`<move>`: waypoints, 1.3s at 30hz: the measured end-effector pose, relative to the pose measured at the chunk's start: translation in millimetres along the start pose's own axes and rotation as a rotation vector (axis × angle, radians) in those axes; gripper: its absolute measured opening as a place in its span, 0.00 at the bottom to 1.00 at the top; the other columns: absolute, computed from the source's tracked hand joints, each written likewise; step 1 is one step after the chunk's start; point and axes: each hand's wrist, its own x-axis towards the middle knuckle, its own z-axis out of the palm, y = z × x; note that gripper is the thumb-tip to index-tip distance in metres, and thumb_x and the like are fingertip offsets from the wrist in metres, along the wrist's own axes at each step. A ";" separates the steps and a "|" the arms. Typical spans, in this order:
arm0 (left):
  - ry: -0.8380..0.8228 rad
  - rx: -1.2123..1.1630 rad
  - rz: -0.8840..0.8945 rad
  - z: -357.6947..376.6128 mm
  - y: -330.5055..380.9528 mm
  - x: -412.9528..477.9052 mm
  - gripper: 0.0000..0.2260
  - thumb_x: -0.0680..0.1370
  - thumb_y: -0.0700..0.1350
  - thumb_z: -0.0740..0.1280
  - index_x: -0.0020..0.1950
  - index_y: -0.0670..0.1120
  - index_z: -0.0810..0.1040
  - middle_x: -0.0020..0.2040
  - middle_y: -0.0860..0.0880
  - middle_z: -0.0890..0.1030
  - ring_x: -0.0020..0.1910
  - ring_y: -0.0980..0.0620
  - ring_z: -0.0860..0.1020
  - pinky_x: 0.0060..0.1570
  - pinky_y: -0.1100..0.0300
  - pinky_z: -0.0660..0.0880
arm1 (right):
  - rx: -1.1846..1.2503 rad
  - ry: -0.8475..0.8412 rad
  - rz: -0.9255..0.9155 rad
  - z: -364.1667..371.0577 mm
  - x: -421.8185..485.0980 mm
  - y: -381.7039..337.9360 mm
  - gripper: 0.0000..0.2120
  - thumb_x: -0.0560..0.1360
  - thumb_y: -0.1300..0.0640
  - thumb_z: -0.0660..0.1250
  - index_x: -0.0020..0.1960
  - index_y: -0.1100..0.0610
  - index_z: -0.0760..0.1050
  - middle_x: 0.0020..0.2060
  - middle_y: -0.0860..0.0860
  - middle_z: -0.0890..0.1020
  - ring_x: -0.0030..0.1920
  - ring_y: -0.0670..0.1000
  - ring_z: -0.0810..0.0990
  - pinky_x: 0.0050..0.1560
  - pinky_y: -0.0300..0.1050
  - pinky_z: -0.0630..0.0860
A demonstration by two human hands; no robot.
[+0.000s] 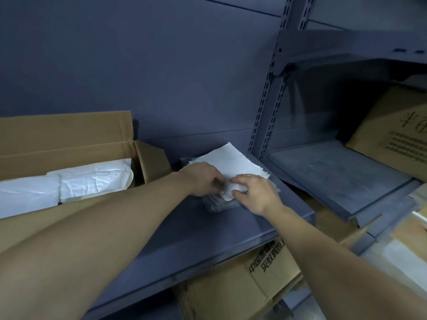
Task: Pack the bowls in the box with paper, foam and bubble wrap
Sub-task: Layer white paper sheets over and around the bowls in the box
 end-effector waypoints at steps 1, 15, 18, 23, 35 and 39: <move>0.017 -0.008 -0.001 0.7 -1.5 0.8 0.08 0.78 0.51 0.65 0.55 0.54 0.82 0.44 0.55 0.77 0.49 0.53 0.74 0.48 0.60 0.70 | 0.003 0.006 0.020 -0.4 0.4 -1.8 0.18 0.75 0.50 0.67 0.65 0.45 0.78 0.65 0.43 0.78 0.66 0.50 0.74 0.65 0.47 0.71; 0.465 -0.214 -0.004 -18.6 1.5 -2.5 0.11 0.80 0.43 0.59 0.41 0.43 0.76 0.34 0.44 0.77 0.33 0.46 0.71 0.40 0.46 0.75 | 0.017 0.157 0.127 -23.6 0.4 -21.2 0.19 0.77 0.54 0.66 0.68 0.52 0.74 0.63 0.52 0.77 0.65 0.56 0.72 0.64 0.54 0.70; 0.634 -0.310 0.024 -31.7 1.4 -10.0 0.11 0.80 0.44 0.59 0.44 0.42 0.77 0.37 0.45 0.80 0.37 0.44 0.77 0.41 0.48 0.75 | 0.004 0.288 0.170 -31.7 2.3 -16.2 0.12 0.75 0.52 0.68 0.57 0.54 0.78 0.53 0.53 0.80 0.57 0.57 0.75 0.57 0.54 0.73; 0.755 -0.461 -0.067 -55.8 -1.6 -22.5 0.09 0.80 0.40 0.59 0.46 0.43 0.78 0.41 0.48 0.80 0.40 0.48 0.75 0.42 0.61 0.71 | 0.682 0.321 0.286 -46.2 -7.1 -15.3 0.02 0.72 0.57 0.72 0.44 0.55 0.81 0.34 0.51 0.81 0.37 0.51 0.78 0.39 0.43 0.74; 0.700 -0.818 -0.092 -85.8 -19.6 -72.2 0.06 0.75 0.41 0.72 0.51 0.44 0.83 0.47 0.50 0.86 0.48 0.50 0.84 0.54 0.46 0.80 | 1.210 0.344 0.199 -76.5 -4.7 -60.4 0.02 0.75 0.62 0.72 0.45 0.57 0.79 0.33 0.45 0.80 0.35 0.44 0.76 0.52 0.49 0.80; 0.726 -0.962 -0.076 -98.8 -26.5 -103.6 0.09 0.75 0.39 0.72 0.55 0.42 0.82 0.49 0.47 0.86 0.48 0.48 0.85 0.54 0.44 0.80 | 1.170 0.286 0.196 -71.2 -6.6 -79.7 0.10 0.76 0.61 0.71 0.37 0.55 0.75 0.26 0.43 0.76 0.30 0.43 0.74 0.53 0.51 0.79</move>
